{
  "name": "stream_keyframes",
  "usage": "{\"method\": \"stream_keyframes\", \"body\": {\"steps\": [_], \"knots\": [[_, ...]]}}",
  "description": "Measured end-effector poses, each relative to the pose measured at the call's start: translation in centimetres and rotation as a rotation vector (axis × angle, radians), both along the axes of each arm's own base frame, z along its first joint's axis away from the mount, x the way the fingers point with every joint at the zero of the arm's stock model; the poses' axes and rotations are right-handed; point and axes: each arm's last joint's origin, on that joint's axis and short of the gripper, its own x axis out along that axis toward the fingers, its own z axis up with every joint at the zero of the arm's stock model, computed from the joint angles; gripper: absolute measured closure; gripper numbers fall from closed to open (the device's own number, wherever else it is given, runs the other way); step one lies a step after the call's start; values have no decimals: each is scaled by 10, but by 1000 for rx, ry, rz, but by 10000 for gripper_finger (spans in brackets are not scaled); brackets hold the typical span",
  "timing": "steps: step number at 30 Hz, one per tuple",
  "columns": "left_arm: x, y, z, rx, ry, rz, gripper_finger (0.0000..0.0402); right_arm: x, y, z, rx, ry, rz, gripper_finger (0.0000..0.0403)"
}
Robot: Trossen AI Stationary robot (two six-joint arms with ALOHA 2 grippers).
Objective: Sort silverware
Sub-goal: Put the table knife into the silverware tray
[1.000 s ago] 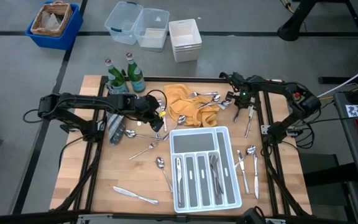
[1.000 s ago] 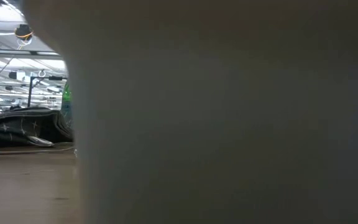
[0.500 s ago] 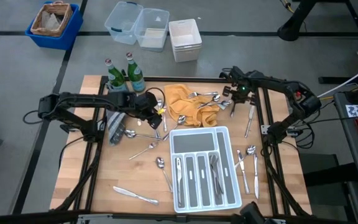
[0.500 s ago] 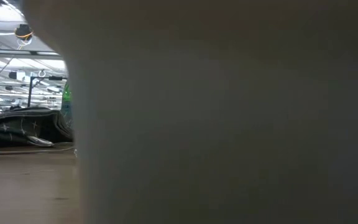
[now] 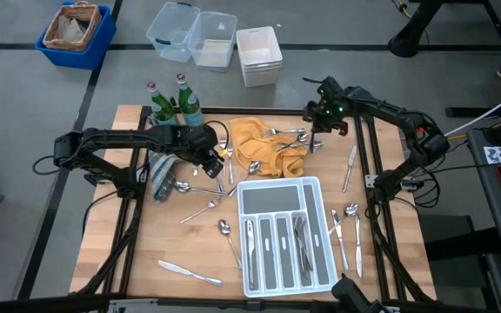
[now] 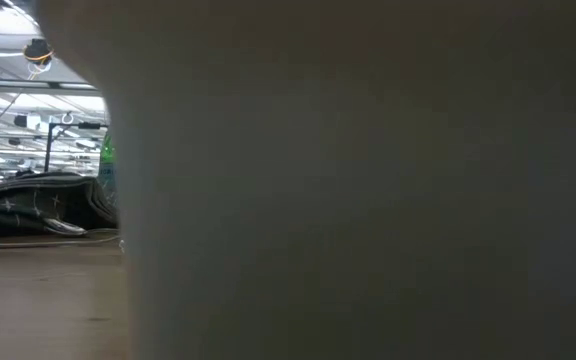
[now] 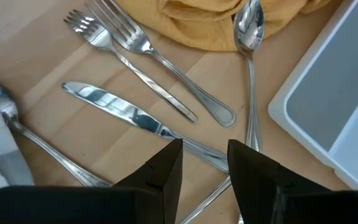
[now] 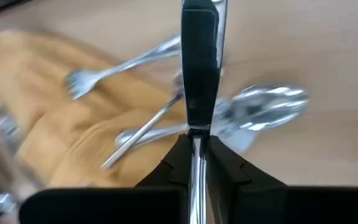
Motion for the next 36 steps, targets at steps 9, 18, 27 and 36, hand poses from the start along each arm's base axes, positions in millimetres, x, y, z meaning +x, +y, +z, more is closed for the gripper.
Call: {"method": "stream_keyframes", "body": {"steps": [9,18,27,36], "knots": [[-1,5,0,8,-7,9,286,50,40,23,11,-112,216,372],[-2,9,0,14,-2,9,286,106,127,38,-8,-154,376,372],[-2,0,-1,13,27,-38,286,137,233,48,-53,-267,363,372],[-2,-7,-2,7,52,-67,286,138,326,44,-87,-364,267,372]]}}
